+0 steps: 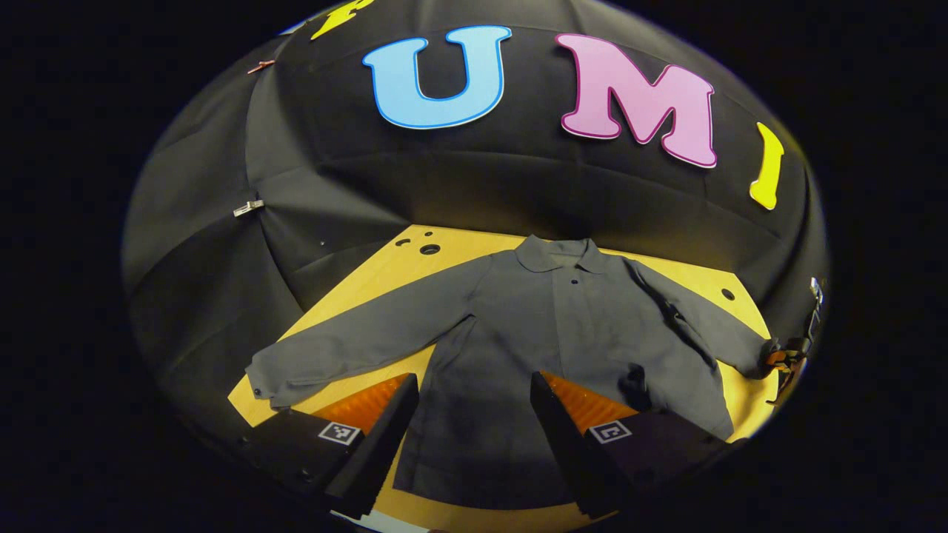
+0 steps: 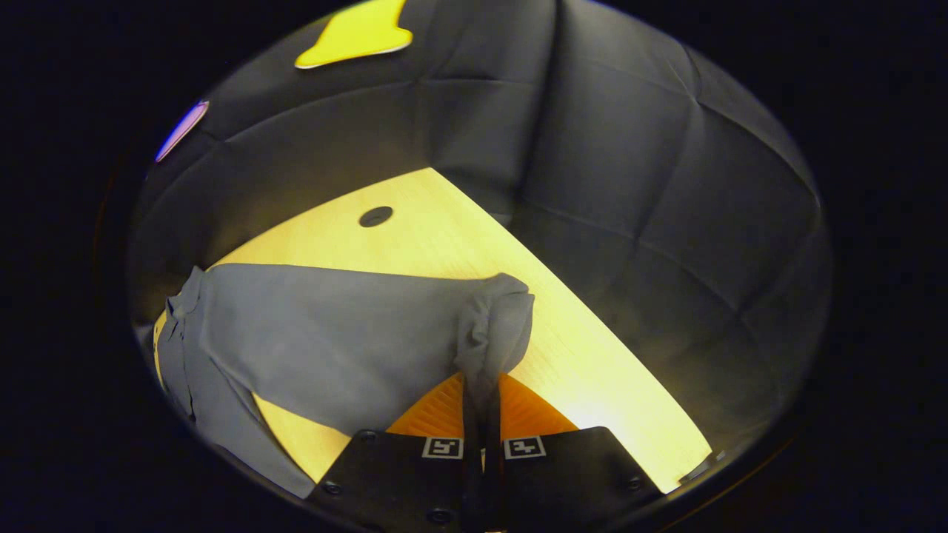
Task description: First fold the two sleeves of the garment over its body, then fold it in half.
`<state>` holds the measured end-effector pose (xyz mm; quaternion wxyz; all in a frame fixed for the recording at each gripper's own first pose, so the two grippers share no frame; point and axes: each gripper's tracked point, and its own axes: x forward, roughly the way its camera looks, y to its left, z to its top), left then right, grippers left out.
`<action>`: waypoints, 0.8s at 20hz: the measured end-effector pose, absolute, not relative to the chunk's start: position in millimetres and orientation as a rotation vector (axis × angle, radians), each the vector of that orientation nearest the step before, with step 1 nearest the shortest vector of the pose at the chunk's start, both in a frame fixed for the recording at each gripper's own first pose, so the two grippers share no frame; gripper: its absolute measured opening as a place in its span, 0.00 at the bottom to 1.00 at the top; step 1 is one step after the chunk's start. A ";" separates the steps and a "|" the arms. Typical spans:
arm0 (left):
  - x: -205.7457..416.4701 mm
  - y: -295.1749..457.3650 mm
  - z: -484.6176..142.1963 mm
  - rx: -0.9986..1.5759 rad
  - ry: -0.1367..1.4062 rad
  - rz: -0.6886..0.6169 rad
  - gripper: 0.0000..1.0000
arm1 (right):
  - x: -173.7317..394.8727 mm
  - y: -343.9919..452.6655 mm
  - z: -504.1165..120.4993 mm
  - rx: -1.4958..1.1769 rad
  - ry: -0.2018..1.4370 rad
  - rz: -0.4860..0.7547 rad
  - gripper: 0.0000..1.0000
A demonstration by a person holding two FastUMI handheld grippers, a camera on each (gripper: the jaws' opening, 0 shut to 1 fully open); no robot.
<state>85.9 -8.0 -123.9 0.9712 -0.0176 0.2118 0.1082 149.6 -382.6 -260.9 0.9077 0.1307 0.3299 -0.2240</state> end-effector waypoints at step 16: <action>54.0 29.5 -117.1 -0.111 0.394 0.265 0.96 | 158.9 -271.8 -54.4 0.076 0.478 -0.056 0.05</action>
